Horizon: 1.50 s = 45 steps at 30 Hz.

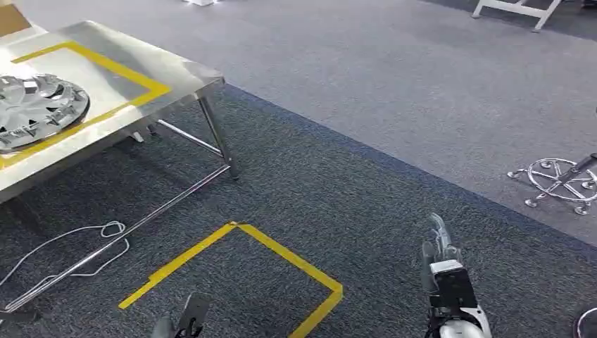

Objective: Take the parts from the cabinet and place them on the table.

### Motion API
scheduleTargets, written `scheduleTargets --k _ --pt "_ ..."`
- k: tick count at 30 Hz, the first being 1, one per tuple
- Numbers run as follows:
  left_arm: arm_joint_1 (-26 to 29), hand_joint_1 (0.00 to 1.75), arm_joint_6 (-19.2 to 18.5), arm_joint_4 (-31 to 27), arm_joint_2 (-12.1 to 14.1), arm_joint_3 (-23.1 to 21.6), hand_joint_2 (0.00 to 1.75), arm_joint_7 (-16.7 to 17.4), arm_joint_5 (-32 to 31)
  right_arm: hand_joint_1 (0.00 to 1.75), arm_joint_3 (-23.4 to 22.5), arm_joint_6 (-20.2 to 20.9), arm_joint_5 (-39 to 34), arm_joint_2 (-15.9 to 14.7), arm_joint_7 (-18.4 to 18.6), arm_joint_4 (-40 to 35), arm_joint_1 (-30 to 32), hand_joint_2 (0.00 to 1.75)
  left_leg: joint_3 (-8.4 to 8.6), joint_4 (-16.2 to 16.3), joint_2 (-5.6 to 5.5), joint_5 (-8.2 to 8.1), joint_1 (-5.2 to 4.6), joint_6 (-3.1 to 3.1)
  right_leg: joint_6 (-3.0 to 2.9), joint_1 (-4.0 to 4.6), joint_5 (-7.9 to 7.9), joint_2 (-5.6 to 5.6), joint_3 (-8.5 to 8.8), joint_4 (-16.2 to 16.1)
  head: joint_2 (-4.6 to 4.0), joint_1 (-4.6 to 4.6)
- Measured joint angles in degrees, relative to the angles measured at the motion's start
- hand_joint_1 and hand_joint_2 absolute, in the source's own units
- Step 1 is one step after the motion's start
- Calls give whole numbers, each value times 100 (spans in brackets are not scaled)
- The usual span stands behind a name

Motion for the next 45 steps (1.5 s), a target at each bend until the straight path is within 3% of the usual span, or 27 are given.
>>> scheduleTargets --k 1,2,5,7,10,11,12,13,18,21,22,23,24,25,26,27,28,30,32,33,34,37,39,40,43,44,45 --pt "0 0 -4 0 -2 -11 0 6 -2 0 0 17 -2 11 11 -28 32 0 139 -310 -46 115 0 26 14 -1 -7 6 -3 0 0 4" --pt "-7 0 -26 0 -9 -22 0 6 -2 0 2 42 -4 17 22 -48 54 0 221 -542 -53 45 1 40 60 45 -36 40 -36 61 0 4" --pt "-7 0 -74 0 -18 -55 0 2 -2 0 4 55 -31 26 26 -92 79 0 194 -518 -47 64 -31 96 141 13 -12 34 -51 23 0 11" --pt "-29 0 -79 0 -37 -79 0 -2 -2 0 2 55 -35 26 22 -133 87 0 217 -582 -30 109 8 167 194 2 -175 -43 -155 192 0 24" --pt "-28 0 -83 0 -48 -103 0 -2 -2 0 13 57 -37 33 24 -138 83 0 208 -580 -3 107 1 195 259 -16 -810 -124 -724 1468 0 31" --pt "-26 0 -83 0 -44 -103 0 -2 -2 0 11 57 -44 33 26 -135 98 0 202 -578 3 107 1 195 277 -20 -905 -127 -880 1796 0 42" --pt "-24 0 -83 0 -44 -103 0 -2 -2 0 9 57 -46 33 26 -135 106 0 203 -578 6 107 1 195 287 -27 -850 -129 -895 1832 0 33" --pt "-24 0 -85 0 -46 -103 0 -2 -2 0 9 57 -46 33 26 -138 104 0 205 -576 7 106 1 194 291 -37 -697 -131 -796 1639 0 39" --pt "-24 0 -85 0 -46 -103 0 -2 -2 0 9 57 -46 33 26 -138 104 0 205 -576 7 106 1 194 291 -37 -697 -131 -796 1639 0 39" --pt "-24 0 -85 0 -46 -105 0 -2 -2 0 9 57 -46 33 26 -138 102 0 208 -574 7 106 1 193 291 -41 -604 -133 -714 1488 0 39" --pt "-26 0 -79 0 -50 -107 0 -18 9 0 9 81 -57 33 20 -138 93 0 221 -572 7 104 3 188 283 -54 -292 -155 -375 854 0 37" --pt "-28 0 -70 0 -50 -105 0 -33 17 0 9 96 -72 33 13 -138 83 0 227 -570 8 101 4 178 281 -57 -164 -185 -198 532 0 39" --pt "-44 0 -33 0 -44 -103 0 -66 39 0 17 140 -89 44 0 -135 22 0 214 -540 9 82 -47 129 277 -31 -160 -279 38 60 0 42" --pt "-90 0 7 0 -22 -96 0 -120 151 0 28 195 -118 72 -39 -94 -143 0 200 -557 55 126 -30 26 155 -12 -125 -196 40 59 0 20" --pt "-124 0 28 0 7 -92 0 -140 164 0 44 230 -173 94 -72 -41 -278 0 77 -222 22 -157 -11 -61 33 -46 -75 -177 68 10 0 -2" --pt "-120 0 35 0 37 -87 0 -151 197 0 57 232 -236 129 -105 9 -328 0 -328 671 21 -600 -8 -87 6 -37 -75 -152 62 11 0 -7" --pt "-108 0 33 0 48 -85 0 -164 195 0 57 232 -271 135 -112 40 -326 0 -518 1062 20 -724 -9 -91 2 -29 -74 -139 58 13 0 -7" --pt "-94 0 35 0 59 -79 0 -177 195 0 57 216 -326 149 -125 83 -313 0 -521 1023 19 -543 -9 -68 2 -15 -74 -108 61 14 0 -7" --pt "-99 0 55 0 61 -83 0 -186 149 0 55 192 -418 149 -179 90 -266 0 -110 201 -4 -43 -11 -5 4 -2 -75 -59 79 15 0 -4" --pt "-102 0 77 0 57 -90 0 -186 118 0 50 188 -468 149 -214 85 -216 0 116 -238 -97 145 -16 38 10 -2 -79 -42 86 15 0 -2" --pt "-109 0 99 0 46 -100 0 -186 74 0 39 199 -527 146 -252 66 -140 0 240 -456 -173 96 -26 76 39 43 -97 -32 64 40 0 -4" --pt "-118 0 144 0 0 -118 0 -184 35 0 -44 284 -645 133 -317 -26 105 0 228 -532 -138 64 -48 86 121 0 -68 -8 25 21 0 -4" --pt "-150 0 164 0 -44 -125 0 -184 24 0 -96 343 -658 118 -345 -55 145 0 253 -617 -75 119 -3 158 173 -4 -135 -24 -47 94 0 2" --pt "-182 0 201 0 -46 -127 0 -182 26 0 -127 398 -656 118 -354 -57 115 0 252 -617 -63 119 -2 177 204 0 -292 -80 -142 308 0 35" --pt "-225 0 229 0 -41 -127 0 -162 61 0 -177 472 -645 120 -352 -33 68 0 243 -614 17 115 -10 195 275 -23 -871 -121 -758 1626 0 37" --pt "-226 0 230 0 -39 -127 0 -162 79 0 -188 474 -643 120 -352 -17 72 0 244 -614 35 115 -10 195 292 -35 -895 -123 -866 1837 0 35" --pt "-228 0 227 0 -39 -124 0 -166 105 0 -203 481 -645 120 -352 -9 69 0 246 -612 44 114 -9 195 306 -48 -776 -127 -840 1760 0 35"
